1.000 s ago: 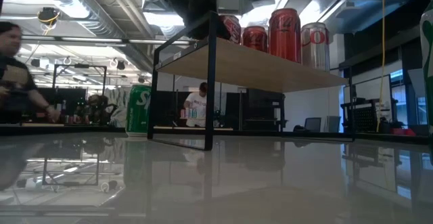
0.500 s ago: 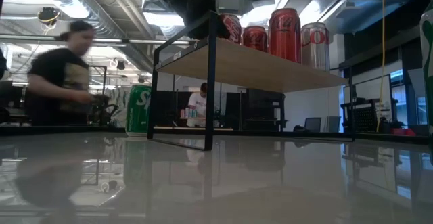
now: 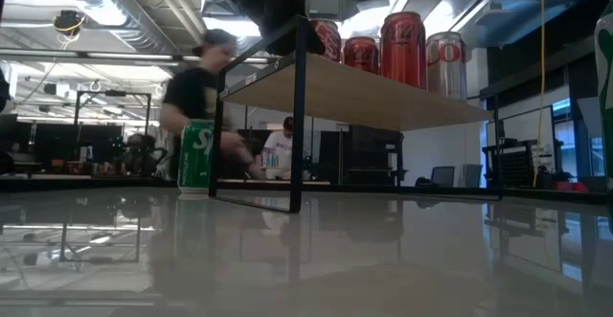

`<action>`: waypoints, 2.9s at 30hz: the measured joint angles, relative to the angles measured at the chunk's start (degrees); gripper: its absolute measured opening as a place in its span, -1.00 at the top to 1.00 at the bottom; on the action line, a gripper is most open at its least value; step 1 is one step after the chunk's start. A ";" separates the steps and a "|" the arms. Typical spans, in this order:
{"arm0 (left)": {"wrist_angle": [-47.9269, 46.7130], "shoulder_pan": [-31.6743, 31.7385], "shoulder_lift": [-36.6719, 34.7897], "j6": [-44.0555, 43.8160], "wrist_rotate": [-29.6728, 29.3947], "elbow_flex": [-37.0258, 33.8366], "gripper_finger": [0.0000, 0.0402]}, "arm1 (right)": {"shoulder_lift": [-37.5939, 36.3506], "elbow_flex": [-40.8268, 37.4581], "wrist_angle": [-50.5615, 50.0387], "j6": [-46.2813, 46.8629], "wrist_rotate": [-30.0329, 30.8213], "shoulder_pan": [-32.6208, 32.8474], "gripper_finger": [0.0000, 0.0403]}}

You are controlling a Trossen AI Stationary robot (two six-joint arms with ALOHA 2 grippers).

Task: Place canned beverage on shelf
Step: Put the left red and white soda can on the shelf, then put the red and white soda can on the shelf aligned with the other red and white soda can

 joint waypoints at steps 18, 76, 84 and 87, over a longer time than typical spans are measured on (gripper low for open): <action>0.07 -0.09 -0.11 -0.05 0.02 0.02 -0.73 | 0.00 0.00 -0.02 0.02 0.00 -0.02 -0.88; -8.33 -2.57 -11.69 -3.48 0.21 0.04 -0.80 | 0.24 0.00 -7.10 27.49 -4.54 0.04 -0.88; -8.36 -4.98 -11.67 -3.46 0.15 0.04 -0.80 | 0.24 0.00 -10.51 38.10 -2.39 4.55 -0.88; -8.33 -5.62 -11.67 -3.45 -0.86 0.04 -0.80 | 0.63 -0.02 -10.04 38.24 -0.20 7.68 -0.88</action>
